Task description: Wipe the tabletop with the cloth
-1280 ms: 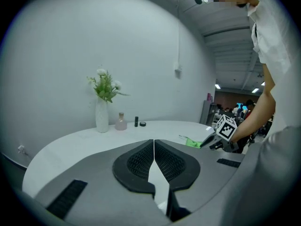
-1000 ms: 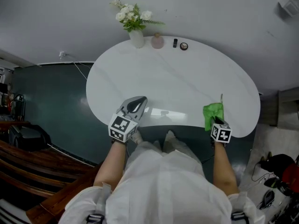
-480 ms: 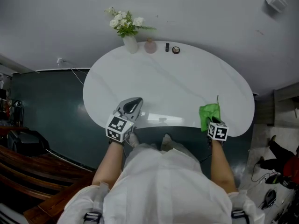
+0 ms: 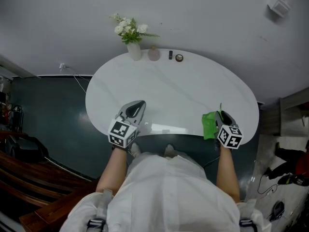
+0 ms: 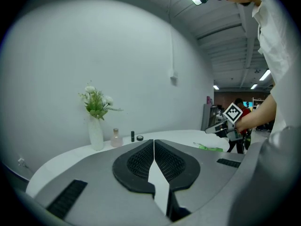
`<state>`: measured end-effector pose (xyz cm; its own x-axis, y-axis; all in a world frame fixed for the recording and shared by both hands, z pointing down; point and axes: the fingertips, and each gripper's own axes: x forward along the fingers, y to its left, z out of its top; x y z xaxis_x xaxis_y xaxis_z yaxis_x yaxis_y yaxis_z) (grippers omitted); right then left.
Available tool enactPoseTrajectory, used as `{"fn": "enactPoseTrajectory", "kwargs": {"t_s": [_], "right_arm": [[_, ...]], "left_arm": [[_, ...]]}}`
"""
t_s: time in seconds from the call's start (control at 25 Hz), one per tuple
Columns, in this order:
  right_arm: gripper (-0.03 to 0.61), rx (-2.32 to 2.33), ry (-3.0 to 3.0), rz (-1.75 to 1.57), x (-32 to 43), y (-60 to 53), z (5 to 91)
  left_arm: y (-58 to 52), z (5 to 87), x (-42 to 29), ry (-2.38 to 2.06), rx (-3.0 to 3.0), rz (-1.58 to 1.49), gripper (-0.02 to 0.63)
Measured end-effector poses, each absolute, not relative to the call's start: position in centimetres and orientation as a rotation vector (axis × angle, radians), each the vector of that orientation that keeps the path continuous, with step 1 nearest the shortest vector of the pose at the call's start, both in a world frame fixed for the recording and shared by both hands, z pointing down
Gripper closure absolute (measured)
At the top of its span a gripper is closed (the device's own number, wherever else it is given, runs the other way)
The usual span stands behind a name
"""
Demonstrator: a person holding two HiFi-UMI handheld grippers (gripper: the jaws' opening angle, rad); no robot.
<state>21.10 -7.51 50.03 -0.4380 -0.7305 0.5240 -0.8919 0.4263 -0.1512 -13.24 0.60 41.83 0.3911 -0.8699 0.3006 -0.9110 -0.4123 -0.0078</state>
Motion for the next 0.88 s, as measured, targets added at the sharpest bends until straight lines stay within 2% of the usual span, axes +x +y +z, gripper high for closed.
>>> {"fn": "enactPoseTrajectory", "kwargs": {"t_s": [0.32,0.88], "right_arm": [[0.555,1.430,-2.597,0.314,16.7,-8.6,39.9],[0.571,1.409,-2.694,0.087,15.4,-8.2,34.4]], "left_arm": [[0.0,37.3,-13.5,-1.721,2.520,0.324,0.595],[0.2,33.5,-15.1,-1.837,2.528,0.257,0.595]]}}
